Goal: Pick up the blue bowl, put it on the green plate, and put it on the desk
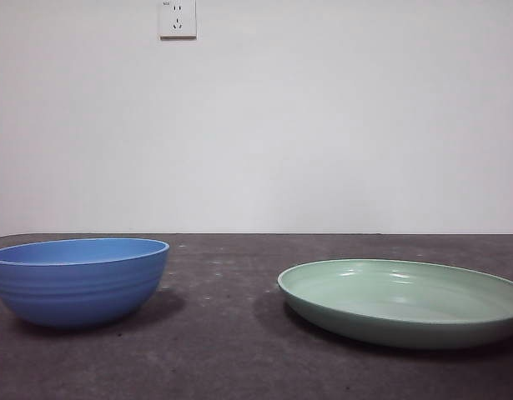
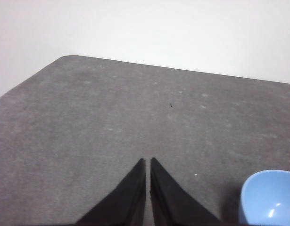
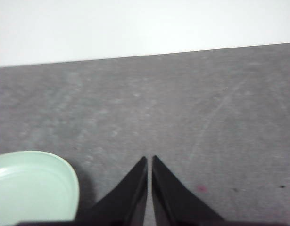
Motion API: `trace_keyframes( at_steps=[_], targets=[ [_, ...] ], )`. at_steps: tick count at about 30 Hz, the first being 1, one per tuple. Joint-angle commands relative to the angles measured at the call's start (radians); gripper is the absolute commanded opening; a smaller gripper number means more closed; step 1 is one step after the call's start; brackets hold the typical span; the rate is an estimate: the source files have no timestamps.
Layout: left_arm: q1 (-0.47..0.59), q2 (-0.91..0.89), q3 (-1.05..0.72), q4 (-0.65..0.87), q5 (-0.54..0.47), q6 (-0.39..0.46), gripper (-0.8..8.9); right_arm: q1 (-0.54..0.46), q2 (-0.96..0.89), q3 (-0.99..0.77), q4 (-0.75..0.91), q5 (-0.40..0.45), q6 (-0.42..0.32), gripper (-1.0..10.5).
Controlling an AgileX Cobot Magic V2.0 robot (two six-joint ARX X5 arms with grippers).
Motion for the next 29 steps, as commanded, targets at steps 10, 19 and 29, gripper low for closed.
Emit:
trace_keyframes(
  at_steps=[10, 19, 29],
  targets=[
    [-0.014, 0.154, 0.293, 0.015, 0.006, -0.103, 0.17, 0.0, 0.072, 0.214, 0.005, -0.046, 0.275, 0.1],
    [-0.014, 0.496, 0.633, -0.008, 0.177, -0.104, 0.17, 0.0, 0.355, 0.518, -0.148, -0.23, 0.264, 0.1],
    [-0.04, 0.834, 0.979, -0.304, 0.375, -0.066, 0.17, 0.0, 0.692, 0.855, -0.34, -0.505, 0.137, 0.1]
  ],
)
